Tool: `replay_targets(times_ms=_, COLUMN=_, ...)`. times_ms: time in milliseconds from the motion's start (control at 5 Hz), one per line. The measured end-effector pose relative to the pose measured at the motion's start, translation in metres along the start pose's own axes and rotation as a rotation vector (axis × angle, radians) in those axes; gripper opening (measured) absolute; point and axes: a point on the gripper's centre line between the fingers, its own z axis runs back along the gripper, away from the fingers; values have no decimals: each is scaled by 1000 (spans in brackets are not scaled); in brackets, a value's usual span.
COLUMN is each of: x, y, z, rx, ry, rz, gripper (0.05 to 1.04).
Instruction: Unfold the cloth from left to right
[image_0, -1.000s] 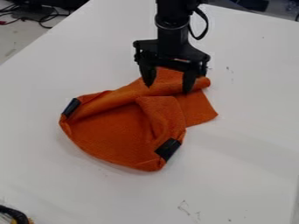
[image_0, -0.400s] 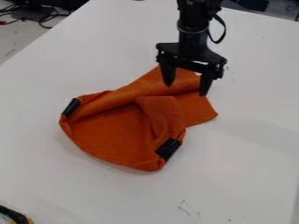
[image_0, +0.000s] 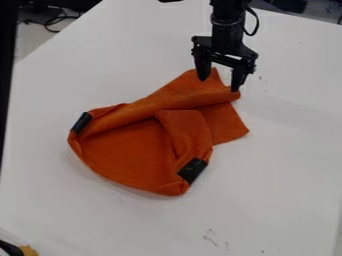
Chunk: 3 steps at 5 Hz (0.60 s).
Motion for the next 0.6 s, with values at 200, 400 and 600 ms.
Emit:
replay_targets(times_ms=200, x=5, y=3, z=-3, rx=-10, ry=-6, rz=-12, gripper=1000)
replay_targets(times_ms=400, x=4, y=4, z=-5, rx=-32, ry=-4, rz=0, gripper=1000)
replay_targets(times_ms=600, x=-13, y=-2, z=-16, rx=-16, ry=60, rz=17, gripper=1000)
